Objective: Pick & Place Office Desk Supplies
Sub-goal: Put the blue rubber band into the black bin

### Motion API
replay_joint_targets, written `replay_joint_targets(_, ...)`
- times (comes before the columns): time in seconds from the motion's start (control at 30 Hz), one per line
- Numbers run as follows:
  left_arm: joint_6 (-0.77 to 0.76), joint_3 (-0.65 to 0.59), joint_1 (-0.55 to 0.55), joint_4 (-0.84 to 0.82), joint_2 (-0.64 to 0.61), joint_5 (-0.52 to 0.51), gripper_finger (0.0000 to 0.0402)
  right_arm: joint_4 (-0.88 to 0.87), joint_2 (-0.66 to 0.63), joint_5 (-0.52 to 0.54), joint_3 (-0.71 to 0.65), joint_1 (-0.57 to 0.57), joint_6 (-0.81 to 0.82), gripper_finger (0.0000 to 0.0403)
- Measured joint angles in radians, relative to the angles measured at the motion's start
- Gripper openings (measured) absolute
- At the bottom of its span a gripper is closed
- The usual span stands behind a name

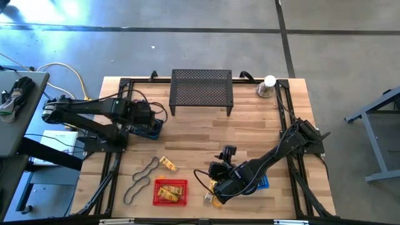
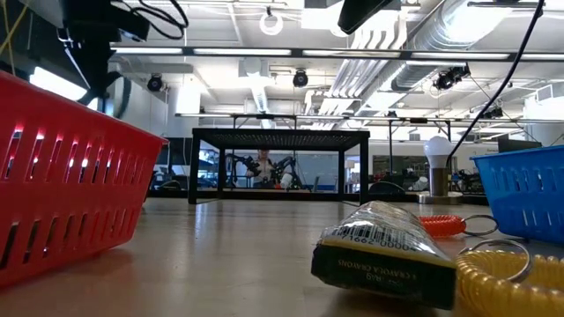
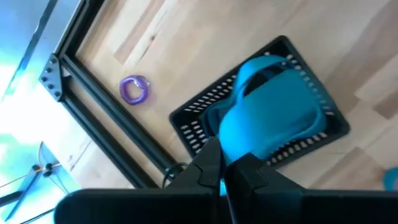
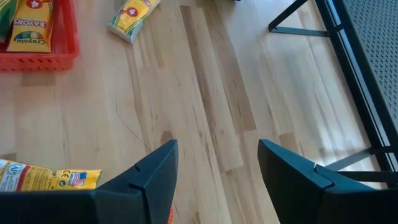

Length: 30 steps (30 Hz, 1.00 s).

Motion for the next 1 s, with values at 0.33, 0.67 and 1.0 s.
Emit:
replay_joint_targets(0.33, 0.135, -0.139, 0.113, 0.14, 0.001, 0.119, 0.0001, 0.006, 0.0, 0.0, 0.0, 0.0, -0.001, 0.021)
replay_joint_targets(0.67, 0.159, -0.254, 0.116, 0.236, 0.0, 0.156, 0.0001, 0.02, 0.0, 0.004, 0.0, -0.005, -0.011, 0.021)
replay_joint_targets(1.0, 0.175, -0.288, 0.116, 0.268, 0.013, 0.253, 0.0025, 0.028, 0.0, 0.005, 0.0, -0.005, -0.011, 0.021)
